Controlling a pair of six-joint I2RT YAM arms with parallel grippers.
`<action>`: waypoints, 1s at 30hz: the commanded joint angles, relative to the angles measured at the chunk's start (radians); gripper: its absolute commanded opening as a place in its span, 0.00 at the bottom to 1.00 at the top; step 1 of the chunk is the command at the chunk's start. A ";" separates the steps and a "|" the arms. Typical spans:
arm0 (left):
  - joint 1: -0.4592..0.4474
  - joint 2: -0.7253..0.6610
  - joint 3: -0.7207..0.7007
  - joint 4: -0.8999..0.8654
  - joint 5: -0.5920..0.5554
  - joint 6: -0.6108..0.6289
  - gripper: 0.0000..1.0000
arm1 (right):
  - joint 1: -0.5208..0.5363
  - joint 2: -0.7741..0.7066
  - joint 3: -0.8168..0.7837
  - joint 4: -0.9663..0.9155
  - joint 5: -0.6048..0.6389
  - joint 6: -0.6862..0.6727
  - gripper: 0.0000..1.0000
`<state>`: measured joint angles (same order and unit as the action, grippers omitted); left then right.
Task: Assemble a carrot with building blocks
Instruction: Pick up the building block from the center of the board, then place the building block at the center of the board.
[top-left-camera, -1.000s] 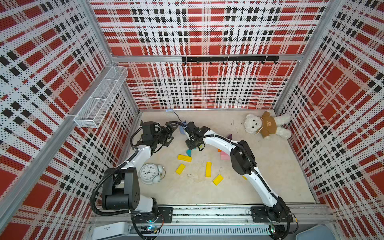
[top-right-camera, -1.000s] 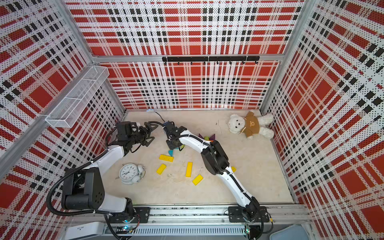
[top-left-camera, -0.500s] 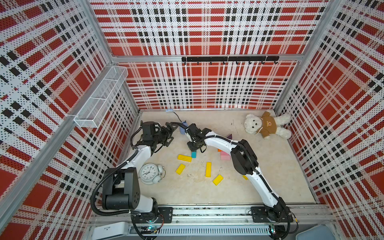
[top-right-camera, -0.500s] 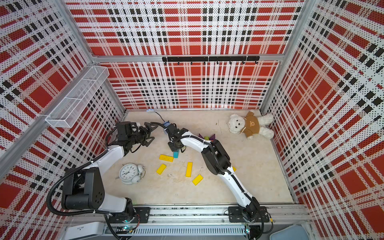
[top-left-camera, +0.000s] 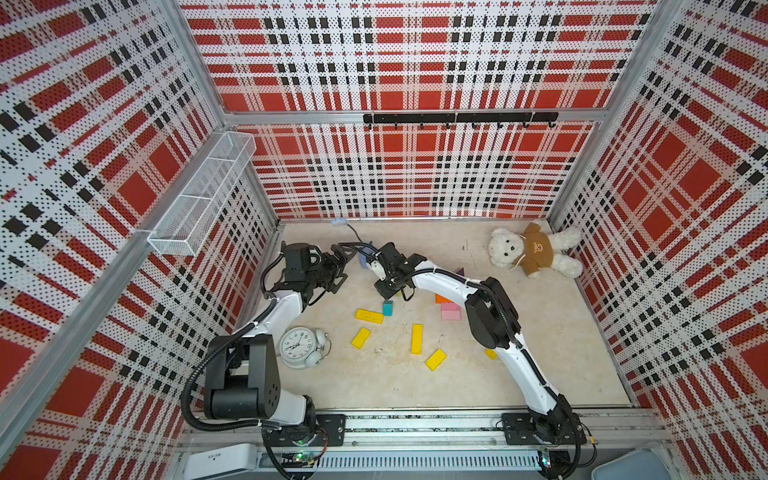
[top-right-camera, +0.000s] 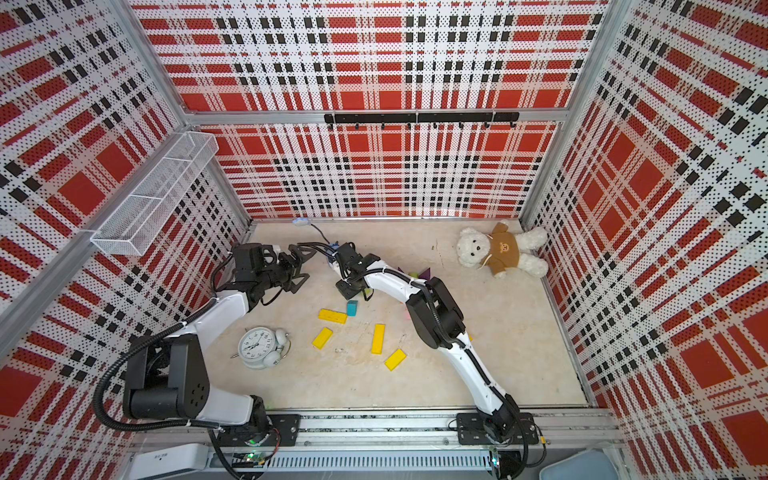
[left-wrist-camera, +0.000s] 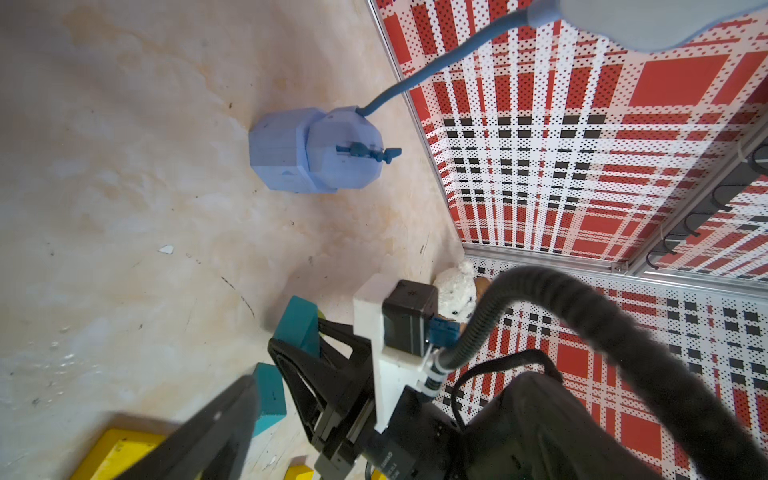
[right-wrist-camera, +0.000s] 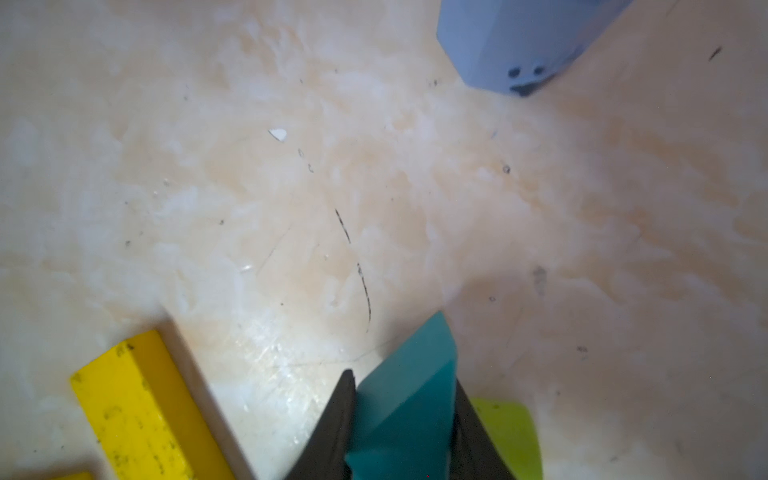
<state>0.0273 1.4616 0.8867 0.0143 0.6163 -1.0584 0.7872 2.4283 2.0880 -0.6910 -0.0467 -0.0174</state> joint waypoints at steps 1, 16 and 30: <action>0.011 0.008 -0.008 0.011 -0.001 -0.009 1.00 | -0.023 0.037 0.078 0.030 -0.058 -0.075 0.21; 0.014 0.005 -0.009 0.012 0.000 -0.009 0.99 | -0.028 0.110 0.162 -0.080 -0.079 -0.232 0.25; 0.008 0.000 -0.009 0.016 0.005 -0.013 0.99 | -0.046 0.051 0.028 -0.087 -0.033 -0.211 0.24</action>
<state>0.0322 1.4616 0.8867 0.0147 0.6170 -1.0584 0.7498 2.5053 2.1601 -0.7490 -0.0952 -0.2131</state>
